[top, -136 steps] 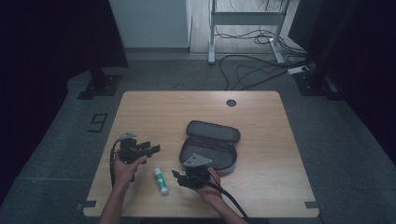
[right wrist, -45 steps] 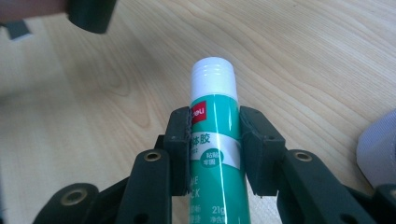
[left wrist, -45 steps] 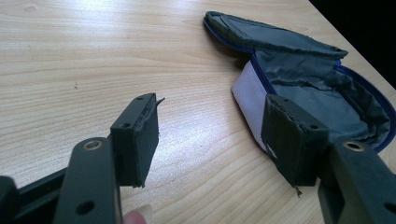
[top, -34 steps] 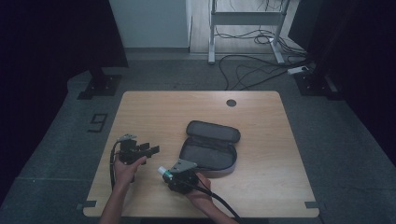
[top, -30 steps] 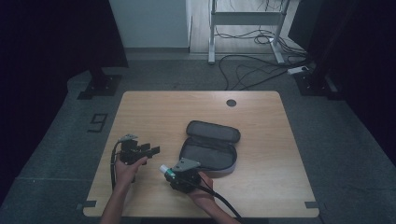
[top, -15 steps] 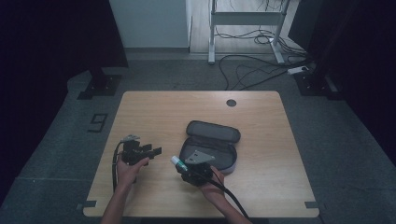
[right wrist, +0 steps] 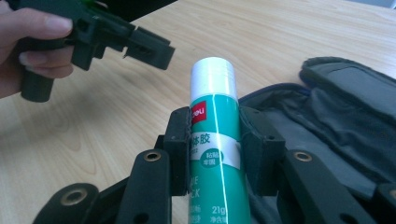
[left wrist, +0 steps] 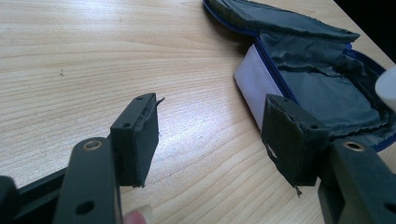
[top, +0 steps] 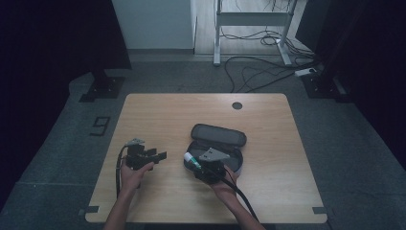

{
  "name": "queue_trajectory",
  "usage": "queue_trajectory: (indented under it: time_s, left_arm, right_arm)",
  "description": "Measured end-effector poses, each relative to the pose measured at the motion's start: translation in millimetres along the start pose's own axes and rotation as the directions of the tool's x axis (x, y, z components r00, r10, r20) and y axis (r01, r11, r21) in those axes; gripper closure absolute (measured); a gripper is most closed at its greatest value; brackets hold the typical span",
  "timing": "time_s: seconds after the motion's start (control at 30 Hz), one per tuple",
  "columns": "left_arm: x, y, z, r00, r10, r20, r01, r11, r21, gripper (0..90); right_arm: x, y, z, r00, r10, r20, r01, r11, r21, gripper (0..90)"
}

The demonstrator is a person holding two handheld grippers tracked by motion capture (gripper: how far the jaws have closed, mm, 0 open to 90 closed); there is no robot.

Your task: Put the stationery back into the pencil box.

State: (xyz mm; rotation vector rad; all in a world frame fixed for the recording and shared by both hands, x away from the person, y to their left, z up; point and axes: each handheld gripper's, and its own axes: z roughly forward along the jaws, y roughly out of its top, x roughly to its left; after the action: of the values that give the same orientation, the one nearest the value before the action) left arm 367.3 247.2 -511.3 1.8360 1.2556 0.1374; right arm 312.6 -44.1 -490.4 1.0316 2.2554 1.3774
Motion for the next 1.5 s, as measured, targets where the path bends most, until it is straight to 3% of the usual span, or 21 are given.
queue_trajectory:
  time_s: [0.3,0.73,0.9,1.13,1.5]
  left_arm:
    - [-2.8,-0.2,1.3,1.0000,0.007,0.005,-0.007,1.0000,0.004,36.9]
    - [-4.0,-0.7,3.8,0.9999,0.015,0.004,-0.015,0.9998,0.015,36.9]
    - [-4.0,-0.9,4.2,0.9999,0.016,0.005,-0.016,0.9997,0.019,36.8]
    - [-5.3,-1.2,5.8,0.9998,0.020,0.006,-0.020,0.9995,0.025,36.8]
    - [-5.8,-1.6,7.5,0.9997,0.024,0.007,-0.024,0.9991,0.034,36.7]
  right_arm:
    - [-17.6,2.8,-0.4,0.9993,0.016,0.034,-0.016,1.000,-0.005,64.6]
    - [-48.5,-1.2,3.1,0.9926,0.078,0.093,-0.080,0.997,0.015,64.6]
    - [-58.3,-6.4,6.0,0.9855,0.063,0.157,-0.070,0.997,0.038,64.6]
    - [-68.9,-12.6,10.9,0.9798,0.069,0.188,-0.083,0.994,0.073,64.5]
    - [-72.3,-18.9,19.0,0.9768,0.027,0.212,-0.055,0.990,0.127,64.3]
